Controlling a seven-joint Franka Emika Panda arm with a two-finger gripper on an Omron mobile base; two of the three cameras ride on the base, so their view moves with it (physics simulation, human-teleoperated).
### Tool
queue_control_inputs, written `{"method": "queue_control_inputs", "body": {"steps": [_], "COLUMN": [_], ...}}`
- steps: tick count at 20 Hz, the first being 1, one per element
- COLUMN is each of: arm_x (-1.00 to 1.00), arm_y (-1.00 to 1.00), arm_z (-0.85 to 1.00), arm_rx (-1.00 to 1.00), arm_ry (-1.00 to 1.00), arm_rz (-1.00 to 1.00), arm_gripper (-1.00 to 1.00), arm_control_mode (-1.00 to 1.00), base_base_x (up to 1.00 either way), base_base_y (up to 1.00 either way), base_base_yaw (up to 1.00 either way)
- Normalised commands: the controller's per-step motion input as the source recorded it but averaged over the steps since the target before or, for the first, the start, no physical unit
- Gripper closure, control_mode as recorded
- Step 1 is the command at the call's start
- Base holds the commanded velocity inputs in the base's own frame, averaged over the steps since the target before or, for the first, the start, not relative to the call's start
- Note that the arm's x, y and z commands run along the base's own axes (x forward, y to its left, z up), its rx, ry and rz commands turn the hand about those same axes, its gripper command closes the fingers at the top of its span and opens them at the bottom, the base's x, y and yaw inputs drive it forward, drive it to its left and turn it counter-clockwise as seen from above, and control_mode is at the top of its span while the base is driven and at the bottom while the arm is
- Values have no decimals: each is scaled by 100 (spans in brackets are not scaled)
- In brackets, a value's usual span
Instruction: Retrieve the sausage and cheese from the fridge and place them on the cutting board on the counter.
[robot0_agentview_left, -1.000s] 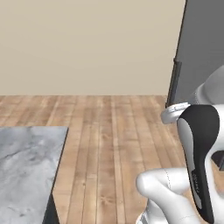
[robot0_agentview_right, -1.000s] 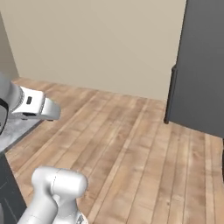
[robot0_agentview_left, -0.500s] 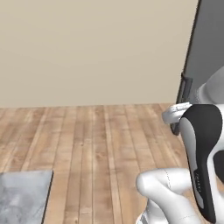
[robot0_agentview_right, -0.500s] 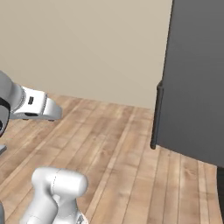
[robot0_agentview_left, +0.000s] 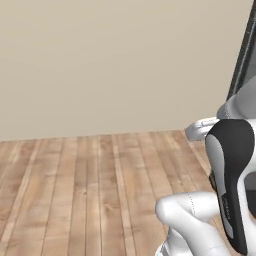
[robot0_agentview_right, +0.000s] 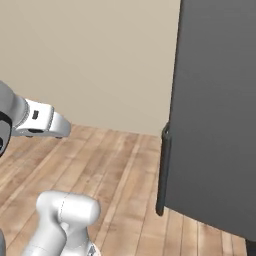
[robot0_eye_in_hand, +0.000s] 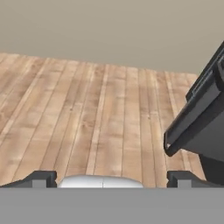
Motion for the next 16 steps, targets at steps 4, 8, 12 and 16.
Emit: {"method": "queue_control_inputs", "body": {"steps": [4,8,12,16], "arm_x": [0,0,0,0], "arm_y": [0,0,0,0], "arm_z": [0,0,0,0], "arm_rx": [0,0,0,0], "arm_ry": [0,0,0,0], "arm_rz": [0,0,0,0], "arm_gripper": [-100,-100,-100,-100], "arm_control_mode": [100,100,100,100], "base_base_x": [100,100,100,67], "base_base_y": [0,0,30,22], "base_base_yaw": [-16,-15,-23,-63]}}
